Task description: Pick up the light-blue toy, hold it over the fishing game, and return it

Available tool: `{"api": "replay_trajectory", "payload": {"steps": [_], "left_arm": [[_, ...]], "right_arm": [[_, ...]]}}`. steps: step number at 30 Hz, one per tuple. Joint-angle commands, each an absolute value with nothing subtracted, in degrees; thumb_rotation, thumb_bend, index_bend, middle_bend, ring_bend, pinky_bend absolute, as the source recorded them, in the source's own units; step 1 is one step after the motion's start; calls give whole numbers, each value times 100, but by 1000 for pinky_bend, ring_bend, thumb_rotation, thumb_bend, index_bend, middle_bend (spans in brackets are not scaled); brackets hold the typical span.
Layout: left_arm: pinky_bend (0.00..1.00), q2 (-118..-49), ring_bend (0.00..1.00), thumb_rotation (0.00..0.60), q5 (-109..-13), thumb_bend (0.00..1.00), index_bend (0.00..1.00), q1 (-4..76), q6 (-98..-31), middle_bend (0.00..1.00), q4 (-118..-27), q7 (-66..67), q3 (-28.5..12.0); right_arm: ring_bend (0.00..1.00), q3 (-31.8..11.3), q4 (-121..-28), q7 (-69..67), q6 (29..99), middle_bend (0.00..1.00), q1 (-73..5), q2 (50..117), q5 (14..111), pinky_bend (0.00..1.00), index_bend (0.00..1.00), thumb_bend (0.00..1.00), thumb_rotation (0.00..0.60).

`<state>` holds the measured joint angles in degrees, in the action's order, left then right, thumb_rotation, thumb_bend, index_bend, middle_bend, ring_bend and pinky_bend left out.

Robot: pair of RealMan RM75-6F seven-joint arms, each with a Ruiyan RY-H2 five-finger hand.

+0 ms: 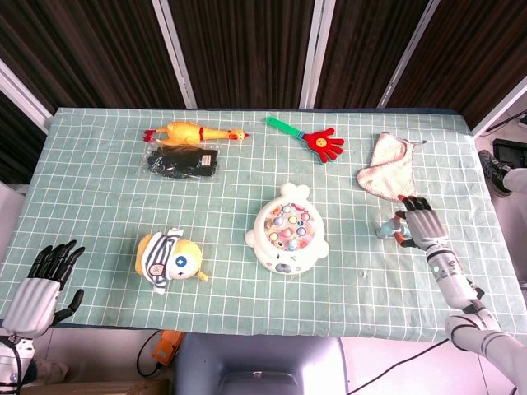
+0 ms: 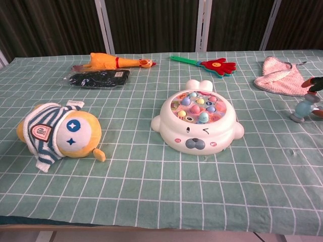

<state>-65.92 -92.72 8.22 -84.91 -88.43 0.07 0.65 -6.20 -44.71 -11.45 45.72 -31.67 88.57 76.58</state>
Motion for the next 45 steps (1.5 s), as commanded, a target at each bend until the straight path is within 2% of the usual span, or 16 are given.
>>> {"api": "replay_trajectory", "payload": {"steps": [1,7,13,20,45], "left_arm": [[11,-6590,0,600,-9276,420,0,820,-8494,0,-8840,2,67],[10,-6580,0,600,-9288,420,0,811,-8518,0,-8839,-24,69],[10,-6579,0,600,-9300,420,0,811,-8522,0,-8839,-31,73],[10,-6577,0,600,-9303,421,0,809,-8528,0,-8836,-41,72],[10,-6568,0,600,-9282,420,0,804,-8525,0,-8841,-47,63]], "right_arm": [[299,-615,-4484,-1089,4578,333,-3170,8859,7656,148,701,556,600],[403,-601,-4503,-1017,4589,413,-3164,8867,7658,339,765,556,600],[480,-577,-4511,-927,4611,466,-3167,8874,7681,454,814,559,600],[546,-558,-4530,-844,4681,514,-3158,8877,7714,494,860,564,600],[617,-471,-4238,-1125,4781,581,-3152,9079,7887,586,951,579,600]]}}
